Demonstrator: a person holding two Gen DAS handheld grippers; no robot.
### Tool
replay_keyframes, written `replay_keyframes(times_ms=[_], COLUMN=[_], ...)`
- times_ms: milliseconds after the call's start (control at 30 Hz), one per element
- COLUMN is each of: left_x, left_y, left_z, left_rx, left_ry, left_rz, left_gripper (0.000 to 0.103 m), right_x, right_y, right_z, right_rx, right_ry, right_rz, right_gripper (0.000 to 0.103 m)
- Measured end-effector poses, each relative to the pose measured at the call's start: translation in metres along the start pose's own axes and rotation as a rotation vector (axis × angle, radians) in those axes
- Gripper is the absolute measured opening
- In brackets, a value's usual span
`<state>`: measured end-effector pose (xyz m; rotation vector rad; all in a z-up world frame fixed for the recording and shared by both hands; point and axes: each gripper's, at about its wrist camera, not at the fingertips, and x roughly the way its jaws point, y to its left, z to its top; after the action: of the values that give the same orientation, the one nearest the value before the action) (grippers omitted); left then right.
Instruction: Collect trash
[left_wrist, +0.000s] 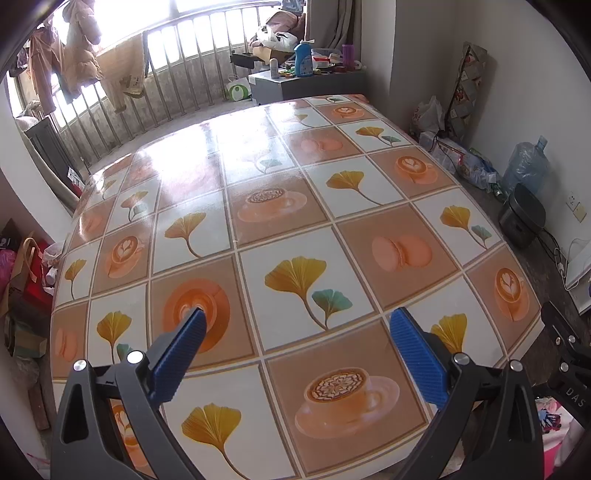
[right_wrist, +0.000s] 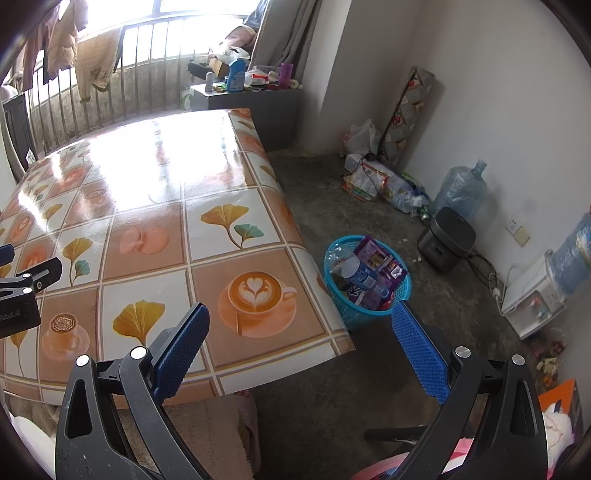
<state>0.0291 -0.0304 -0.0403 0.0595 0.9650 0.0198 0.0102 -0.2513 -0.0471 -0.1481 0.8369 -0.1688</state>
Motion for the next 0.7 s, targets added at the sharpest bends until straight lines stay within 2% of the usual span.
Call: replay_keyframes(times_ms=[700], left_x=[0.0001], left_y=[-0.0001], left_z=[-0.0007], left_rx=[-0.001], left_ry=[0.002], left_rz=[-0.003], left_gripper=[0.097], right_x=[-0.0010], right_y=[0.0007], right_z=[0.0031], right_rx=[-0.002], right_ry=[-0.002], right_rz=[0.005], right_gripper=[0.095])
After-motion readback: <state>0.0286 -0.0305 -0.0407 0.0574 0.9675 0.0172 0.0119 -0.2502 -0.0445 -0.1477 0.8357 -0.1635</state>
